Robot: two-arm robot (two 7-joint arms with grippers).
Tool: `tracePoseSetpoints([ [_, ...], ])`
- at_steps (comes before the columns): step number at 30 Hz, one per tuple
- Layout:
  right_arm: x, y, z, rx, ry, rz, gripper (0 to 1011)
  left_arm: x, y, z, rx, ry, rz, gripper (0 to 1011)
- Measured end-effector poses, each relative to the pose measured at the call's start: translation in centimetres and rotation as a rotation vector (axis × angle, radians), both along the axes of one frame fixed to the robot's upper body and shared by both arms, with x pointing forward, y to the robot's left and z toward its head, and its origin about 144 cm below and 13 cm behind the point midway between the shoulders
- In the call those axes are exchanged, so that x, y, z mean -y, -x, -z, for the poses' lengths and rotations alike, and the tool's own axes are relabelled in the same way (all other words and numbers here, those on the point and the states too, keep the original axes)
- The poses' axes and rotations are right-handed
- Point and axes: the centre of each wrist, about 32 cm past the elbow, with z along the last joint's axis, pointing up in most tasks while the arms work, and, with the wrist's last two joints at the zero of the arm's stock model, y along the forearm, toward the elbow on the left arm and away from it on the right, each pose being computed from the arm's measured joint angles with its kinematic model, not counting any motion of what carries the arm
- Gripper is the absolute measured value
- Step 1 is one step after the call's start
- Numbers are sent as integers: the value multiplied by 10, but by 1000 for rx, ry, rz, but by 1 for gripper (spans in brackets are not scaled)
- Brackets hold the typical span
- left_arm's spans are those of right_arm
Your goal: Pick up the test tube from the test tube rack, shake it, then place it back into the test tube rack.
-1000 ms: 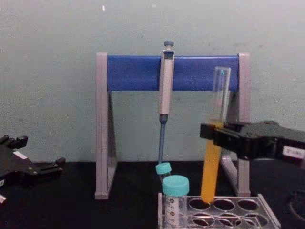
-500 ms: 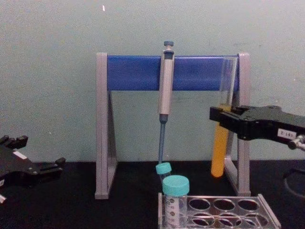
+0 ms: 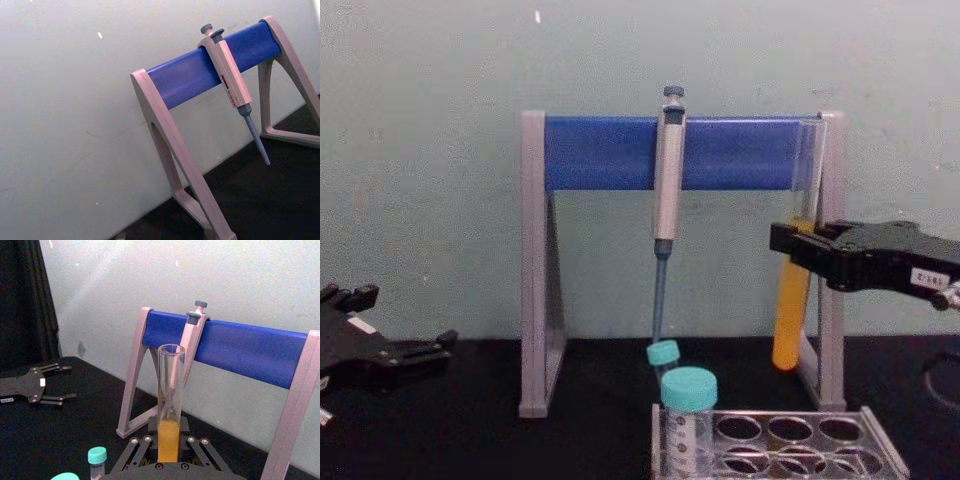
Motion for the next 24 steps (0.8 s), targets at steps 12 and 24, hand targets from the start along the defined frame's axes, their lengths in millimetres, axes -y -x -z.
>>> tracePoseSetpoints([
  [12,5,3,-1,4,7,16,224,0,0,0,0,0,0,1001],
  [24,24,27,-6,-8,47,24,224,0,0,0,0,0,0,1001],
])
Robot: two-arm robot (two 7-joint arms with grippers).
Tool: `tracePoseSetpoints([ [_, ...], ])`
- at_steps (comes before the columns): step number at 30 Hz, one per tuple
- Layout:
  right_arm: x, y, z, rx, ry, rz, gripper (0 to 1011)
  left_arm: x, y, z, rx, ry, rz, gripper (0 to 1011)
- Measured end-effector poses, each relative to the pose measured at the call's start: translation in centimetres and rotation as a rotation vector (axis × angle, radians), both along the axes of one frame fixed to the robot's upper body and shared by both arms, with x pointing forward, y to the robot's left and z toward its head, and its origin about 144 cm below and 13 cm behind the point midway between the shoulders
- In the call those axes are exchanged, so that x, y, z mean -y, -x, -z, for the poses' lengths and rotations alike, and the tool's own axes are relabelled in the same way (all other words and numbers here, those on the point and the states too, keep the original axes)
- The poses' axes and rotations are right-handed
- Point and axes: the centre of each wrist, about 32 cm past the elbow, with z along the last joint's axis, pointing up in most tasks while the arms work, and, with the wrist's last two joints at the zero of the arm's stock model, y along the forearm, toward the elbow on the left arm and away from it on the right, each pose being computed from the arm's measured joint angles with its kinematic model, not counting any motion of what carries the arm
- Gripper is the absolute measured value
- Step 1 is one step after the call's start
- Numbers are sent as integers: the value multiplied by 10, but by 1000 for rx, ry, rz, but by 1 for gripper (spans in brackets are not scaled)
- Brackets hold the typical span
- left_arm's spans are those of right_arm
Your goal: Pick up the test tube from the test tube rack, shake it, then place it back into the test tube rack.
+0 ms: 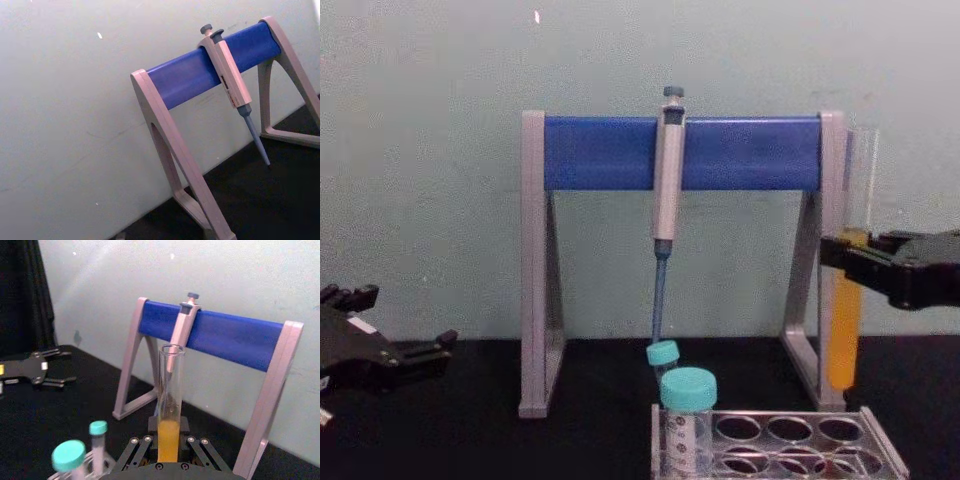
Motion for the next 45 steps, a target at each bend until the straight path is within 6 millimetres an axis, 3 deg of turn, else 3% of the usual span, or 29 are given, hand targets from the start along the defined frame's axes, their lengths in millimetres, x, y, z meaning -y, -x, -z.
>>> tracePoseSetpoints([
  [12,-13,20,2,-60,-29,-113,224,0,0,0,0,0,0,1001],
  [18,-32,7,5,-48,-63,-158,223,0,0,0,0,0,0,1001],
  [24,-38,-11,8,-18,-65,-124,223,0,0,0,0,0,0,1001],
  [31,-34,-25,11,-1,-61,-47,224,0,0,0,0,0,0,1001],
  [45,-24,-26,13,-4,-60,2,224,0,0,0,0,0,0,1001],
])
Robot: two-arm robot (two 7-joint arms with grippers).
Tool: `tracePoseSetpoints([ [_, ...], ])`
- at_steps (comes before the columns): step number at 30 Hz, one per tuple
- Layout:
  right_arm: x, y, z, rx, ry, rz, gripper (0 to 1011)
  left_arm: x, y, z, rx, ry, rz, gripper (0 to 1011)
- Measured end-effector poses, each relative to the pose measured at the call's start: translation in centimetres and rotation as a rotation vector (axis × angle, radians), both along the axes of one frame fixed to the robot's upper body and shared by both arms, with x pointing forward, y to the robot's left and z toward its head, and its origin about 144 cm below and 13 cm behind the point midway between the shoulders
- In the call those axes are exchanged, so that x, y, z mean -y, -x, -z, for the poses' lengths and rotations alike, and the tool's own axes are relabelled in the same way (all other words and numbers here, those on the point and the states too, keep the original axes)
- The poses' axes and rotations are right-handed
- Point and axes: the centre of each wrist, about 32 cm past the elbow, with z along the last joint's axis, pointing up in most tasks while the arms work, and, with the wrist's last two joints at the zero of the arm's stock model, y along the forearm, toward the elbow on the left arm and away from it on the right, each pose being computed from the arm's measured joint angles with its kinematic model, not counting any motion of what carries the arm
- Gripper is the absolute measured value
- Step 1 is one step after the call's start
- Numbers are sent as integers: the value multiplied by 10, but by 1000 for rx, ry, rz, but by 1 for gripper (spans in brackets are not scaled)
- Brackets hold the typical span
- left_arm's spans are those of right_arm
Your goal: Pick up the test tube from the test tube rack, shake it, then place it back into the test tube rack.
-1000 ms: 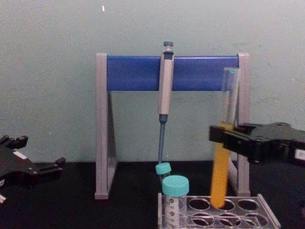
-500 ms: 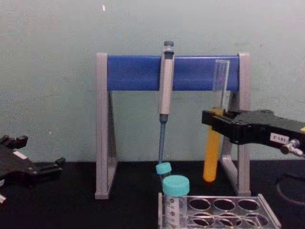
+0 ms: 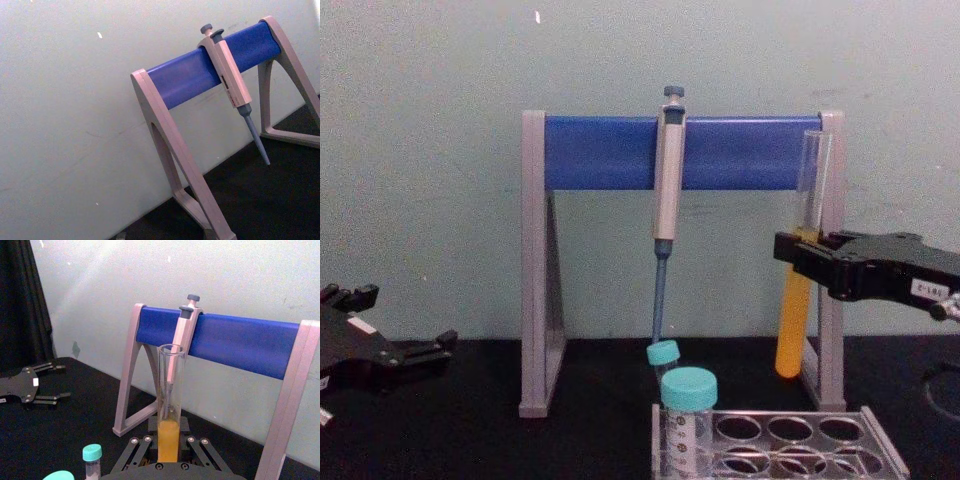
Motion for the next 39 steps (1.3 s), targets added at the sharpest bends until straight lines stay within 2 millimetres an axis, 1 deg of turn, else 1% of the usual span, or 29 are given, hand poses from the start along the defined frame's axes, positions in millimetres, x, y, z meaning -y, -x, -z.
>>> tracePoseSetpoints([
  [39,-1,4,-2,4,-5,1,223,0,0,0,0,0,0,1001],
])
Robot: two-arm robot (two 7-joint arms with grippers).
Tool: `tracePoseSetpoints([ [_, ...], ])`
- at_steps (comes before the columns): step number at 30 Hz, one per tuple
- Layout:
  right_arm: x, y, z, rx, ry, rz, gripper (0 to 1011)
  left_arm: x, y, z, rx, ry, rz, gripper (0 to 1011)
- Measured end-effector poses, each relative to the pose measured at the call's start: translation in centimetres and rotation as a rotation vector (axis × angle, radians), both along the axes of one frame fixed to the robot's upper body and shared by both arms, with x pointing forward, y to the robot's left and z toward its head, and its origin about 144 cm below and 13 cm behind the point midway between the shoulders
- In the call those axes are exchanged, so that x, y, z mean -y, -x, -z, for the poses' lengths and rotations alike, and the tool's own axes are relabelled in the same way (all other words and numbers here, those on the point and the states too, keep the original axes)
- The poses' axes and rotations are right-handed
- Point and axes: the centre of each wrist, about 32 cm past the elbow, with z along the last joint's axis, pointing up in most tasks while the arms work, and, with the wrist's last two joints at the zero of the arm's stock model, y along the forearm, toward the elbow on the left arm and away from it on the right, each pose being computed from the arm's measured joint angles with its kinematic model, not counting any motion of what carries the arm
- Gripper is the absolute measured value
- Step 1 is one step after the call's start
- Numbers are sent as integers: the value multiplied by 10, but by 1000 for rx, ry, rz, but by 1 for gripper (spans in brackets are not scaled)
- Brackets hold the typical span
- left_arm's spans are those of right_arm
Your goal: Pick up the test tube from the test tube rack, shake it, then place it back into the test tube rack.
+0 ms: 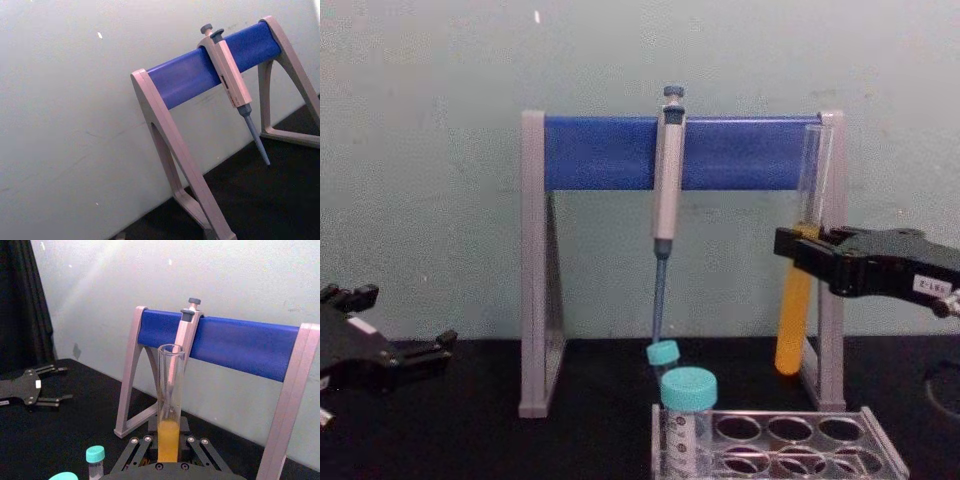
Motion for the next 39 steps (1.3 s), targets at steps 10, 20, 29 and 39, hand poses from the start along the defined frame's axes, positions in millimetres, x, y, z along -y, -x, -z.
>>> tracePoseSetpoints([
  [10,5,8,-4,8,-6,-23,224,0,0,0,0,0,0,1001],
  [20,9,22,-4,3,-5,-61,224,0,0,0,0,0,0,1001],
  [29,8,25,4,-21,-2,-61,224,0,0,0,0,0,0,1001],
  [39,7,28,12,-40,-2,-58,224,0,0,0,0,0,0,1001],
])
